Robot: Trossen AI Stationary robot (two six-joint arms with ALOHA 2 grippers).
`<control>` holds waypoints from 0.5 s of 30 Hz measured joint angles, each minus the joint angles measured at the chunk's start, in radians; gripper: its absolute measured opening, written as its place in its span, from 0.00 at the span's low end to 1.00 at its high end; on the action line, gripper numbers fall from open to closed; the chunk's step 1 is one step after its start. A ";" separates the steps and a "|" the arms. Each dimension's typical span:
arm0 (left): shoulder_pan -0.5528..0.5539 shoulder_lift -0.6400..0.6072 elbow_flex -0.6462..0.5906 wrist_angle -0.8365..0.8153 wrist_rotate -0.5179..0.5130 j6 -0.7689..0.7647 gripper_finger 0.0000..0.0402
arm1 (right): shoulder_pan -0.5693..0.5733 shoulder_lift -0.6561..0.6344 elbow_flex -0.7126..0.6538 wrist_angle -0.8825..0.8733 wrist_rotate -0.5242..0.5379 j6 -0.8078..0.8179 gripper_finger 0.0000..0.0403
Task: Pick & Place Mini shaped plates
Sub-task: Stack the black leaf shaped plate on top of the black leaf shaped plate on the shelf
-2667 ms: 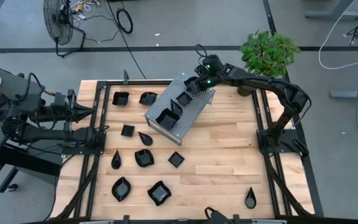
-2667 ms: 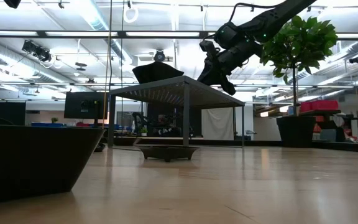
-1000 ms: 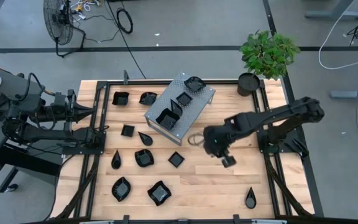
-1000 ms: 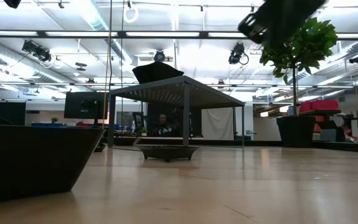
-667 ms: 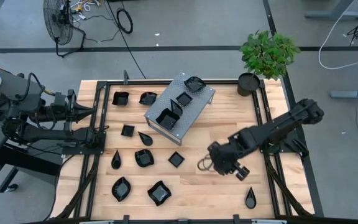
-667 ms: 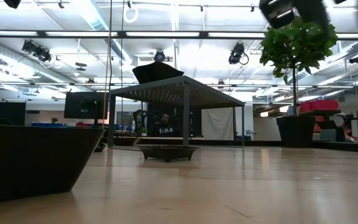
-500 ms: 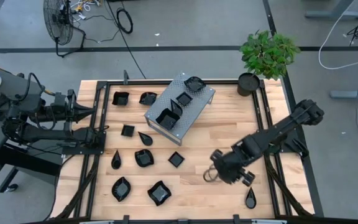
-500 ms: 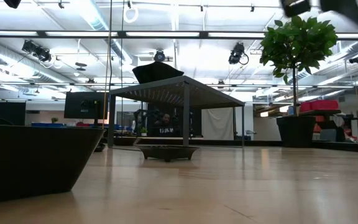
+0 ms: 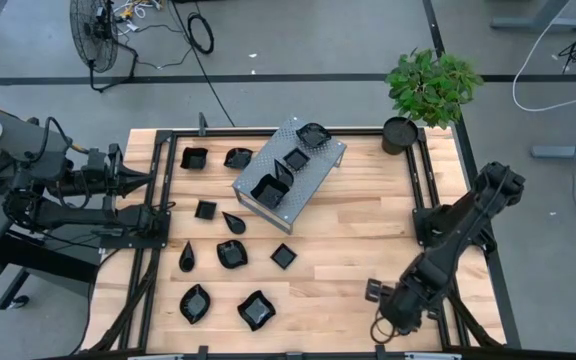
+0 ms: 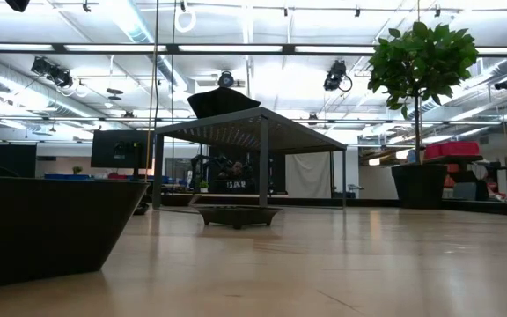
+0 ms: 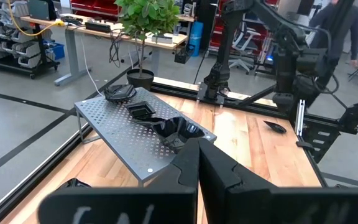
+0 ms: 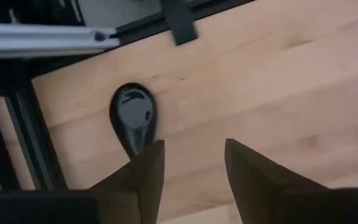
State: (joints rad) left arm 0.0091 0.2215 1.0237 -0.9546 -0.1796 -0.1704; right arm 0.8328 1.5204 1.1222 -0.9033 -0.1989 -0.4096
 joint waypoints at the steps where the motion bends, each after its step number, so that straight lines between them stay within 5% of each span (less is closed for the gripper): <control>1: 0.000 0.000 0.000 0.000 0.000 0.000 0.01 | 0.013 0.000 -0.015 0.014 0.000 0.000 0.42; 12: 0.000 0.000 0.000 0.000 0.000 0.000 0.01 | 0.039 0.019 -0.160 0.140 0.001 0.010 0.42; 15: 0.000 0.000 0.000 0.000 0.000 0.000 0.01 | 0.039 0.031 -0.162 0.132 0.001 0.137 0.42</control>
State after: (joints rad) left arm 0.0090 0.2217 1.0237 -0.9546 -0.1795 -0.1706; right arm 0.8715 1.5509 0.9600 -0.7710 -0.1977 -0.2726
